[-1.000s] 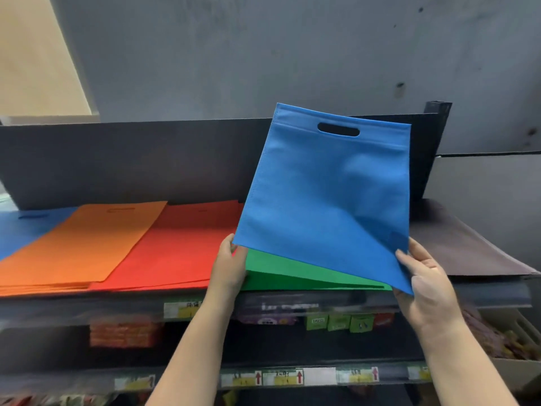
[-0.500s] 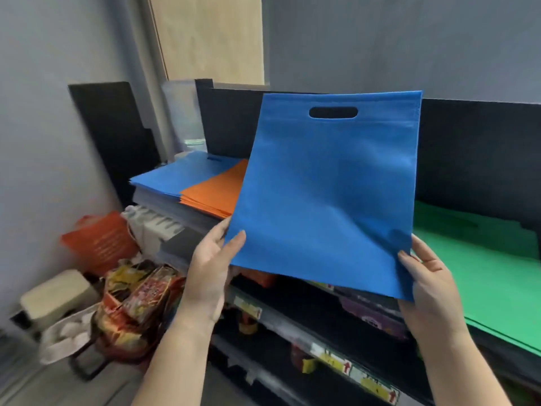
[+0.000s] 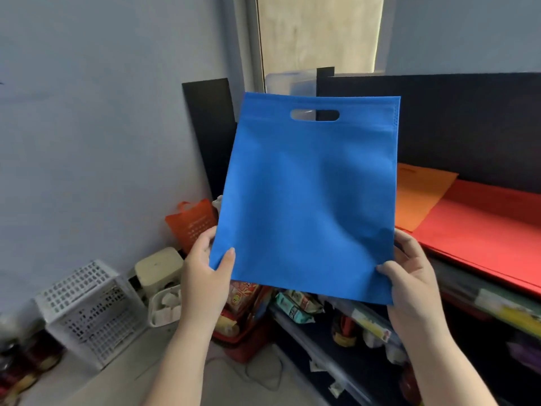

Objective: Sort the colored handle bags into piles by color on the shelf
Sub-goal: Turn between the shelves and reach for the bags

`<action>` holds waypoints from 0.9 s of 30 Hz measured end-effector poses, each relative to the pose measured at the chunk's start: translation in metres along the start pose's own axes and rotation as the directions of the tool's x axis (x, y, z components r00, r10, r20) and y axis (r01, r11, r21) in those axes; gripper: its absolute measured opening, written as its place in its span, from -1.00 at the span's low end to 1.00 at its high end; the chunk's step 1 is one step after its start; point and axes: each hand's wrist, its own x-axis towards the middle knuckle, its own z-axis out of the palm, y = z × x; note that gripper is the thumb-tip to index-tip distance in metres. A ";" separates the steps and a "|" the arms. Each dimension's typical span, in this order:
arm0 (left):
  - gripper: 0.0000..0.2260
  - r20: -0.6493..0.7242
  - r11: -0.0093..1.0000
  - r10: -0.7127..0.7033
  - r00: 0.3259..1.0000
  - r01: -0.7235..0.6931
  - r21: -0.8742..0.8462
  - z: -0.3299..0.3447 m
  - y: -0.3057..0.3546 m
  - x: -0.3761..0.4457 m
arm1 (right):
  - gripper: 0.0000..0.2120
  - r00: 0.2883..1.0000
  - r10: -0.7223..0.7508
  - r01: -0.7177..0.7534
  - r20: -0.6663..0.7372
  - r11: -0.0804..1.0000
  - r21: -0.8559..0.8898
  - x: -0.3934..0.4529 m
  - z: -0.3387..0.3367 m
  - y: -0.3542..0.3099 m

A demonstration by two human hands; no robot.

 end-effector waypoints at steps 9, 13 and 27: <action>-0.73 -0.034 1.000 -0.002 0.999 0.001 -0.024 -0.014 -0.051 0.082 | -0.41 0.996 -0.080 0.086 0.038 0.979 -0.184 0.051 0.073 0.029; -0.76 -0.015 1.000 0.012 1.000 -0.012 -0.010 0.002 -0.071 0.133 | -0.47 0.987 -0.161 0.159 0.010 0.957 -0.245 0.096 0.096 0.042; -0.80 0.126 0.984 0.180 0.976 -0.177 -0.035 0.096 -0.109 0.308 | -0.59 0.901 -0.423 0.284 -0.100 0.747 -0.602 0.249 0.130 0.066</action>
